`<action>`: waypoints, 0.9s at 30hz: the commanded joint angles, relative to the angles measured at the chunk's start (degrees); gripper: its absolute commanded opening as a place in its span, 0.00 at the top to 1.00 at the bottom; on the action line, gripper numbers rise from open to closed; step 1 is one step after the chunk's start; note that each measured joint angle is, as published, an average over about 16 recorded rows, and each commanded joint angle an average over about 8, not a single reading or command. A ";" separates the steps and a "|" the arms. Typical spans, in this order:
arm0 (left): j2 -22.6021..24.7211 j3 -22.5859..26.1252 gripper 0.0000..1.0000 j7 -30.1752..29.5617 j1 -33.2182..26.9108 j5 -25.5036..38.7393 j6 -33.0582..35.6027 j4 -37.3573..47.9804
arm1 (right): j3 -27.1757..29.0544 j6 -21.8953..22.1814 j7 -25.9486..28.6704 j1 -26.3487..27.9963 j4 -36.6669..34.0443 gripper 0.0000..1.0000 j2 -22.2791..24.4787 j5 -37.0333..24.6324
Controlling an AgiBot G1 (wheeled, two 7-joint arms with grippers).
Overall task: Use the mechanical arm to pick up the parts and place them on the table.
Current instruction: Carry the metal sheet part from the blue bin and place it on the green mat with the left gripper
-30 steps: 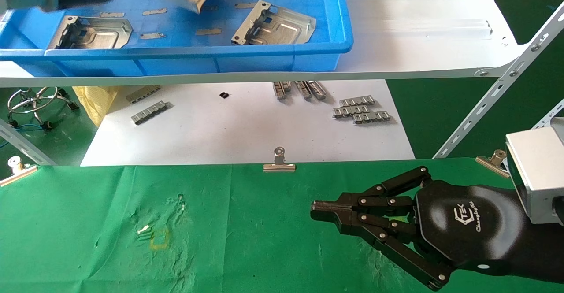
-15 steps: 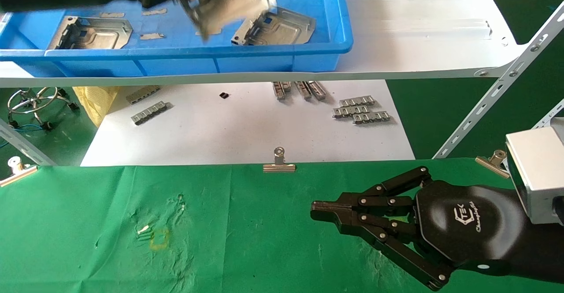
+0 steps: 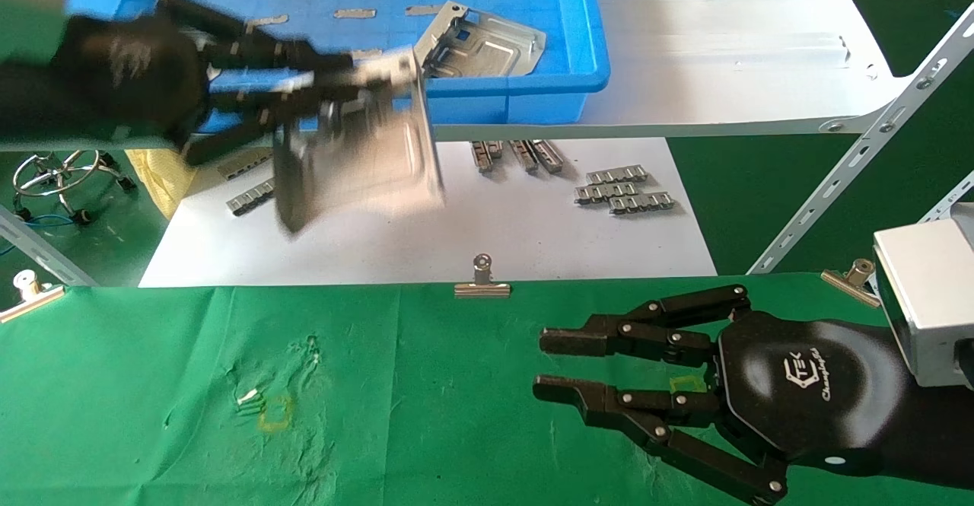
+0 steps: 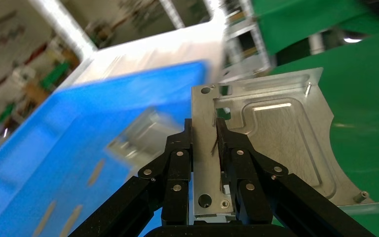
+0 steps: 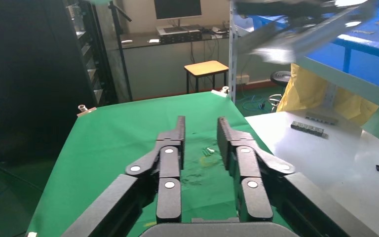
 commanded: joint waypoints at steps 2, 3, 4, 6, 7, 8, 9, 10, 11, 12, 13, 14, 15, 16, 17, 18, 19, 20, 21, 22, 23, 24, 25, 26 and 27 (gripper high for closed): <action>-4.74 2.87 1.00 0.32 4.69 -7.00 -0.08 -8.90 | 0.00 0.00 0.00 0.00 0.00 0.00 0.00 0.00; -6.18 4.10 1.00 0.97 5.92 -8.48 -0.18 -10.44 | -0.01 0.00 0.00 0.00 0.00 0.00 0.00 0.00; -7.48 5.35 1.00 1.82 7.02 -9.62 -0.28 -11.55 | -0.01 0.00 0.00 0.00 0.00 0.00 0.00 0.00; -9.46 7.84 1.00 4.14 8.78 -10.60 -0.46 -12.44 | -0.01 0.00 0.00 0.00 0.00 0.00 0.00 0.01; -10.25 9.13 1.00 5.60 9.56 -10.61 -0.53 -12.50 | -0.01 0.00 -0.01 0.00 0.00 0.00 0.00 0.01; -10.87 10.41 1.00 7.23 10.25 -10.31 -0.60 -12.41 | -0.01 0.00 -0.01 0.00 0.00 0.00 0.00 0.01; -11.38 11.72 1.00 9.07 10.88 -9.78 -0.68 -12.22 | -0.01 0.01 -0.01 0.00 0.00 0.00 0.01 0.01; -11.77 13.00 1.00 10.94 11.45 -9.16 -0.76 -11.91 | -0.01 0.01 -0.01 0.00 0.00 0.00 0.01 0.01; -12.01 14.21 1.00 12.73 11.97 -8.45 -0.84 -11.47 | -0.02 0.01 -0.01 0.00 0.00 0.00 0.01 0.01; -12.13 15.40 1.00 14.50 12.43 -7.71 -0.92 -10.90 | -0.02 0.01 -0.01 0.00 0.00 0.00 0.01 0.01; -12.12 16.54 1.00 16.19 12.83 -6.97 -1.00 -10.27 | -0.02 0.01 -0.01 0.00 0.00 0.00 0.01 0.01; -12.02 17.59 1.00 17.69 13.16 -6.23 -1.09 -9.55 | -0.02 0.01 -0.01 0.00 0.00 0.00 0.01 0.01; -11.81 18.58 1.00 19.17 13.38 -5.49 -1.20 -8.73 | -0.02 0.01 -0.01 0.01 0.00 0.00 0.01 0.01; -11.53 19.48 1.00 20.51 13.53 -4.78 -1.34 -7.78 | -0.02 0.01 -0.01 0.01 0.00 0.00 0.01 0.02; -11.15 20.27 1.00 21.64 13.61 -4.13 -1.48 -6.74 | -0.02 0.01 -0.01 0.01 0.00 0.00 0.01 0.02; -10.69 20.99 1.00 22.73 13.62 -3.50 -1.61 -5.60 | -0.03 0.01 -0.01 0.01 0.00 0.00 0.01 0.02; -10.20 21.63 1.00 23.76 13.59 -2.93 -1.72 -4.41 | -0.03 0.01 -0.01 0.01 0.00 0.00 0.01 0.02; -9.69 22.18 1.00 24.63 13.53 -2.42 -1.82 -3.20 | -0.03 0.01 -0.01 0.01 0.00 0.00 0.01 0.02; -9.15 22.67 1.00 25.46 13.45 -1.97 -1.93 -1.89 | -0.03 0.01 -0.01 0.01 0.00 0.00 0.01 0.02; -8.61 23.07 1.00 26.26 13.36 -1.60 -2.02 -0.57 | -0.03 0.01 -0.02 0.01 0.00 0.00 0.01 0.02; -8.10 23.41 1.00 26.96 13.29 -1.32 -2.08 0.73 | -0.03 0.01 -0.02 0.01 0.00 0.00 0.01 0.02; -7.59 23.71 1.00 27.66 13.21 -1.10 -2.16 2.06 | -0.03 0.01 -0.02 0.01 0.00 0.00 0.01 0.02; -7.09 23.94 1.00 28.36 13.12 -0.94 -2.28 3.37 | -0.03 0.01 -0.02 0.01 0.00 0.00 0.01 0.02; -6.61 24.12 1.00 29.01 13.05 -0.84 -2.46 4.65 | -0.04 0.01 -0.02 0.01 0.00 0.00 0.01 0.02; -6.12 24.25 1.00 29.64 12.97 -0.77 -2.70 5.92 | -0.04 0.02 -0.02 0.01 0.00 0.00 0.01 0.03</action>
